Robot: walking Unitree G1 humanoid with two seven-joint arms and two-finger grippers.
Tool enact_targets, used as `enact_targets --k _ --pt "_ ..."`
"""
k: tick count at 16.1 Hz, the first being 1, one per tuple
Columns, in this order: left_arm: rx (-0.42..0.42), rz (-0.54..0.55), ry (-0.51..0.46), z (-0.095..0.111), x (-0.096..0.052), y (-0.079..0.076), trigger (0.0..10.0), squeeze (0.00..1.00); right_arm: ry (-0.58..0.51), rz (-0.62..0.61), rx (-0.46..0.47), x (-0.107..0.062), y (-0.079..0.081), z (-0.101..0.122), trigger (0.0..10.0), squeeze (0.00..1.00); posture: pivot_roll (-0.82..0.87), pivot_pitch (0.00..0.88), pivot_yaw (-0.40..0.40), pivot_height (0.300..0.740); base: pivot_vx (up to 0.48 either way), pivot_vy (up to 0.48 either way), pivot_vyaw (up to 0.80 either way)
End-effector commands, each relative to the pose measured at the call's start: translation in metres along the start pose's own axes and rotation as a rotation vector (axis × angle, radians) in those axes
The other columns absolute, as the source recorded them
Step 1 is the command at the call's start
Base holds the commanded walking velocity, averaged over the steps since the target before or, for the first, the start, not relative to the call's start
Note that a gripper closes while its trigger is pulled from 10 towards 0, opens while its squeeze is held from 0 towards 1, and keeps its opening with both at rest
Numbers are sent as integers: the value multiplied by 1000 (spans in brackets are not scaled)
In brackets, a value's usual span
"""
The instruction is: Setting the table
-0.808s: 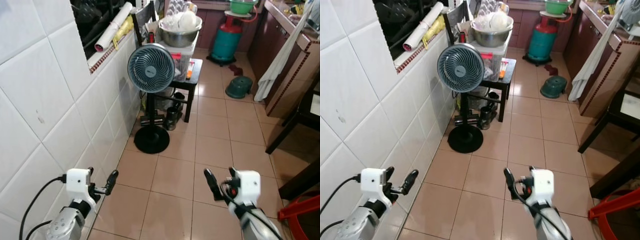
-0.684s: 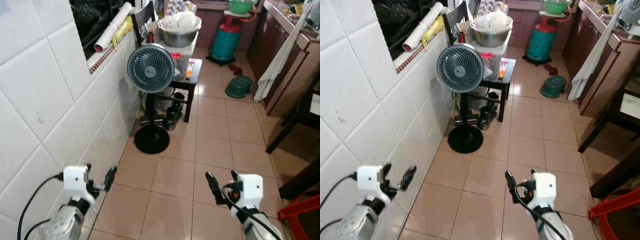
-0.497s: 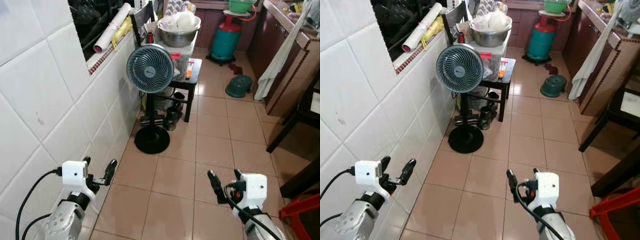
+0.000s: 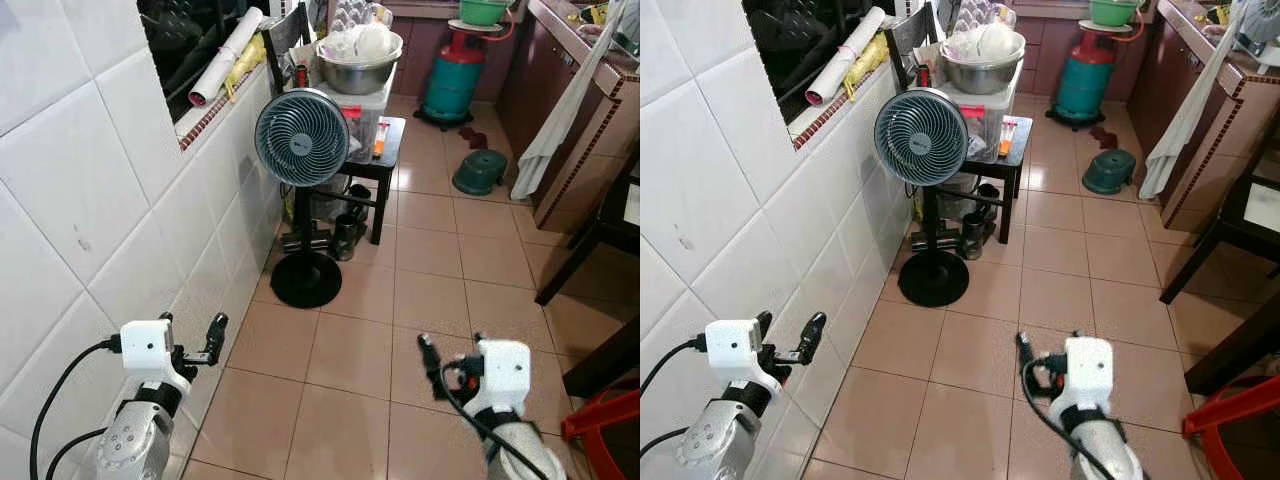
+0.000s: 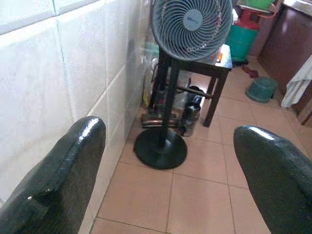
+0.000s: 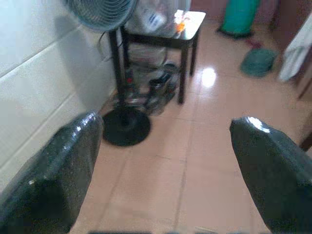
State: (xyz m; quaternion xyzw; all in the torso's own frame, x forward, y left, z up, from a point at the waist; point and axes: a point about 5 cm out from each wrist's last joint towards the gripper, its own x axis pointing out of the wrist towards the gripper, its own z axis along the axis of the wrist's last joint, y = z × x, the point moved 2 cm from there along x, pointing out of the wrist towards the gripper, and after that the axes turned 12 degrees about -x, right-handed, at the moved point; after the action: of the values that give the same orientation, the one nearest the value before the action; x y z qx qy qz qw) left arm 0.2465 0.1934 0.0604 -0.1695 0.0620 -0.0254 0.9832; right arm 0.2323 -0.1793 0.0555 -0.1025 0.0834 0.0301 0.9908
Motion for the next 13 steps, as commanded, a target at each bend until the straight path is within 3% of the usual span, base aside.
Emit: enact_targets --k 1,2,3,4,5,7,8,10,11,13 --pt "18 10 -11 3 2 0 10000 0 6 -64 -11 1 -9 0 9882 0 14 0 6 740 0 0 0" --pt "18 18 -13 3 3 0 10000 0 17 -102 1 1 -14 -2 3451 0 16 0 6 740 0 0 0" --pt "18 30 -14 4 5 2 10000 0 0 -118 6 -2 -15 -1 0 0 13 0 10 740 0 0 0" --pt "18 34 -15 4 6 2 10000 0 3 -113 0 -2 -14 -1 0 0 13 0 11 740 0 0 0" --pt "19 33 -12 4 7 2 10000 0 8 -110 1 -2 -12 0 1020 0 9 0 16 740 0 0 0" --pt "15 25 14 0 9 1 10000 0 14 -107 7 -2 -10 0 4627 0 7 0 20 740 0 0 0" --pt "15 31 24 -1 10 2 10000 0 23 -108 1 -2 -9 -1 10000 0 -1 0 23 740 0 0 0" --pt "10 30 35 -2 10 2 10000 0 0 -108 7 -4 -8 2 10000 0 -6 0 26 740 0 0 0" --pt "5 27 43 -4 11 2 10000 0 -4 -103 17 -7 -8 2 10000 1000 -8 0 27 740 0 0 0" --pt "0 27 50 -6 11 2 10000 0 13 -116 17 -8 -10 -1 10000 1000 -8 0 23 740 0 0 0"
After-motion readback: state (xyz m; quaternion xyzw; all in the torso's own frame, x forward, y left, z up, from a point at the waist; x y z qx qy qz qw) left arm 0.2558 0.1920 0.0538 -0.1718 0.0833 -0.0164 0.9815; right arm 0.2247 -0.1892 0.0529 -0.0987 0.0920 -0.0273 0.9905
